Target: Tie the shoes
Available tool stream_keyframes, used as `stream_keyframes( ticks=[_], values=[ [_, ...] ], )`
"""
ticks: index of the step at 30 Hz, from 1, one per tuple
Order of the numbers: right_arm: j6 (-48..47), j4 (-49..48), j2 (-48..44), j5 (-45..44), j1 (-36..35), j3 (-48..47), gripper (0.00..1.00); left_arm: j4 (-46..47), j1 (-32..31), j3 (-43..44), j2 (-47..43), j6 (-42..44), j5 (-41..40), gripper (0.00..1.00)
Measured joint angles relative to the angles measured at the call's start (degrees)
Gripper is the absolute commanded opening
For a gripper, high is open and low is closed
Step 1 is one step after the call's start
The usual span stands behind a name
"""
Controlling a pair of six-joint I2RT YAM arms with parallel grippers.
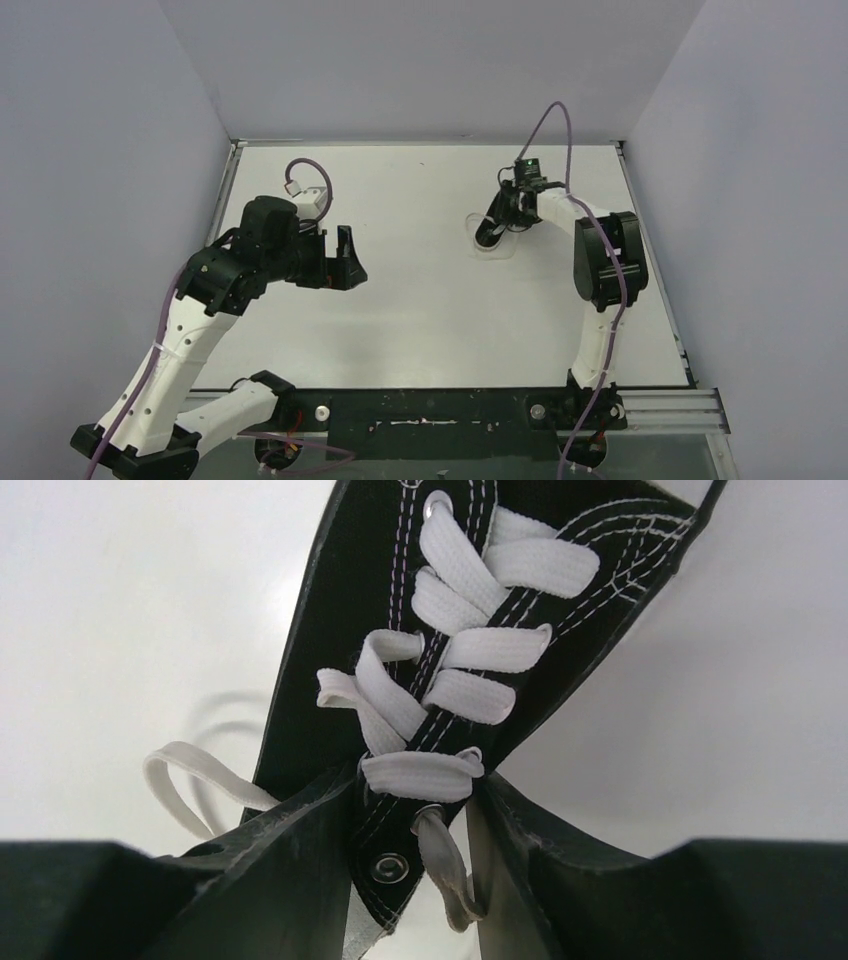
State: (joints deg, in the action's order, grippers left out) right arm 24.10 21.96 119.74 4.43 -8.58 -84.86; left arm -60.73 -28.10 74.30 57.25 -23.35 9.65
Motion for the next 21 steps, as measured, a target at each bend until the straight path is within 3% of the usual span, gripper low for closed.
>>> stream_keyframes(
  ticks=[5,12,14,18,21],
  values=[
    [-2.6,-0.6,-9.6,3.5,-11.5,13.4,0.45,-1.7,0.0,-2.8,-1.1,0.0,2.4,0.96],
    [-2.1,6.3,-16.3,9.1,-22.9,20.5,0.77,-0.8,-0.1,-7.1,0.6,-1.7,5.6,0.97],
    [-2.4,10.2,-17.3,10.1,-23.1,20.5,0.84,0.5,-0.1,-8.1,1.7,-2.6,7.0,0.97],
    [-2.7,18.1,-22.3,11.9,-20.1,21.0,0.85,4.2,-0.1,-8.5,6.0,-4.3,10.1,0.97],
    [-3.8,21.0,-28.5,14.5,-13.9,21.7,0.86,9.7,-0.1,-9.0,11.9,-4.7,13.0,0.97]
  ],
)
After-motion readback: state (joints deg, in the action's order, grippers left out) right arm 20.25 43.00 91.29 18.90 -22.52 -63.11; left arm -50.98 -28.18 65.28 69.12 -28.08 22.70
